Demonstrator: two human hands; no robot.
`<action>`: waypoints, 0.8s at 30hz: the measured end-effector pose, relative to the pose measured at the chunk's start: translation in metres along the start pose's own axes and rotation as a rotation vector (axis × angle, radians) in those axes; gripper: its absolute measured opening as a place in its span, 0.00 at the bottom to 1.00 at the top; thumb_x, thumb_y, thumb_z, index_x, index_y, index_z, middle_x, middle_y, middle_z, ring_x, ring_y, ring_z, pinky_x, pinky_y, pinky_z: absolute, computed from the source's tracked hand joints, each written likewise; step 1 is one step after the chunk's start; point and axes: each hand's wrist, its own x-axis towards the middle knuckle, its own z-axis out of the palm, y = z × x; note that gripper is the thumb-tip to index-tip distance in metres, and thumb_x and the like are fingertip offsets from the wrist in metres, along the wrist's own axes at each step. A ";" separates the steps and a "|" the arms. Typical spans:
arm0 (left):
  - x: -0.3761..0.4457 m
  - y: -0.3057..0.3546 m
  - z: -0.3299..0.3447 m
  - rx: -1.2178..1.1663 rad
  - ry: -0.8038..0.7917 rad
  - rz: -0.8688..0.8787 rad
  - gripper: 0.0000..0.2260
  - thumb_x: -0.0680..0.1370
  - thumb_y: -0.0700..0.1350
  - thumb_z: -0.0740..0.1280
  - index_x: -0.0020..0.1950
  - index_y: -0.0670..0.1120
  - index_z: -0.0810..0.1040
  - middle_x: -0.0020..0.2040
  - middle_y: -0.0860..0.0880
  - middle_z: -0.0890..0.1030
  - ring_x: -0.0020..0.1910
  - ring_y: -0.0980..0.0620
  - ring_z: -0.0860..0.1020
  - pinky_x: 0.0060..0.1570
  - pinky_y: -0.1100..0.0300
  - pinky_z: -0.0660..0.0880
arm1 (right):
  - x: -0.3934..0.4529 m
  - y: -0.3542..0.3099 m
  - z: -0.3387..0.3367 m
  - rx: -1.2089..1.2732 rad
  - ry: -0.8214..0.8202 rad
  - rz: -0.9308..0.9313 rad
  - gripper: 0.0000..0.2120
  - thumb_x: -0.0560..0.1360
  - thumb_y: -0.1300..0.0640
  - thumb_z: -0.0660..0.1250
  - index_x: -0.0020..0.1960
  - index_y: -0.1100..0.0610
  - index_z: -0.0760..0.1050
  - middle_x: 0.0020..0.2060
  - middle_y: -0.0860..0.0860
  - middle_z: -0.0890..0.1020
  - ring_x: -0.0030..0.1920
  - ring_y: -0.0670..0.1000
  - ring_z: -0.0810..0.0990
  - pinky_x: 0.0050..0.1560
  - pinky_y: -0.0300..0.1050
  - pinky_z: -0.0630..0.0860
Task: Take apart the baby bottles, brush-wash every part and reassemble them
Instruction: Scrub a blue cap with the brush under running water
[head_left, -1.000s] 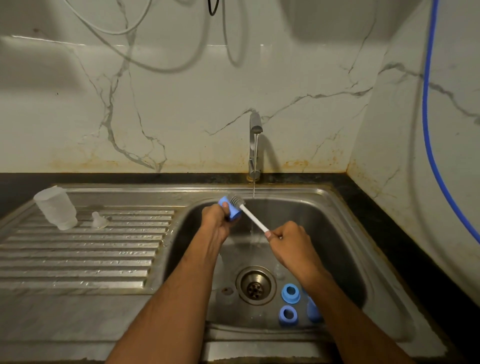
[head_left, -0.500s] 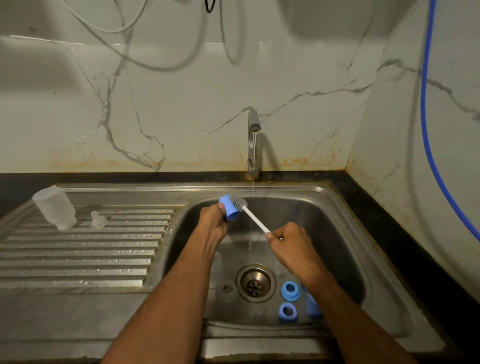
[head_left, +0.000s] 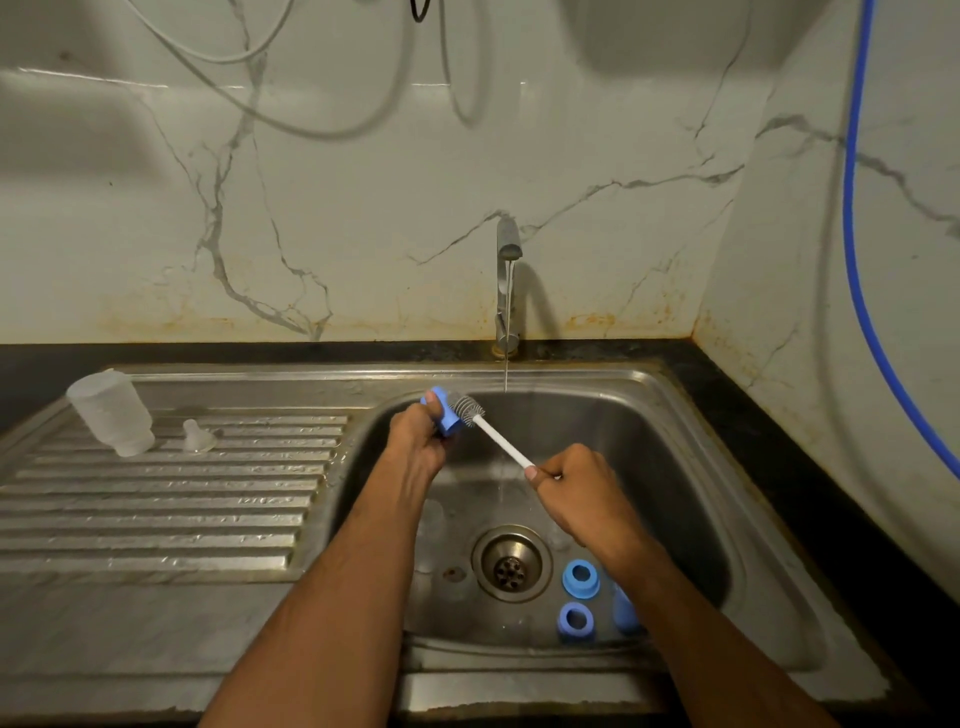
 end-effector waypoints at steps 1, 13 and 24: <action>-0.001 -0.002 0.000 0.028 -0.007 0.003 0.17 0.81 0.37 0.65 0.69 0.34 0.72 0.61 0.37 0.79 0.51 0.42 0.81 0.52 0.48 0.79 | 0.001 0.000 0.001 0.002 0.014 0.003 0.18 0.80 0.47 0.67 0.39 0.59 0.81 0.27 0.50 0.79 0.29 0.46 0.77 0.34 0.47 0.78; 0.010 -0.001 -0.002 0.015 0.059 0.071 0.17 0.82 0.36 0.63 0.69 0.30 0.71 0.65 0.33 0.77 0.52 0.40 0.80 0.47 0.44 0.80 | -0.003 0.000 -0.003 0.017 -0.026 0.026 0.18 0.81 0.47 0.66 0.41 0.60 0.82 0.25 0.48 0.75 0.25 0.44 0.72 0.28 0.41 0.72; -0.016 -0.009 0.013 0.101 -0.095 0.019 0.09 0.81 0.40 0.66 0.59 0.37 0.77 0.55 0.39 0.80 0.55 0.43 0.81 0.64 0.45 0.76 | 0.007 -0.014 -0.004 0.056 0.043 0.015 0.16 0.81 0.48 0.67 0.39 0.56 0.82 0.28 0.48 0.79 0.30 0.47 0.78 0.33 0.44 0.76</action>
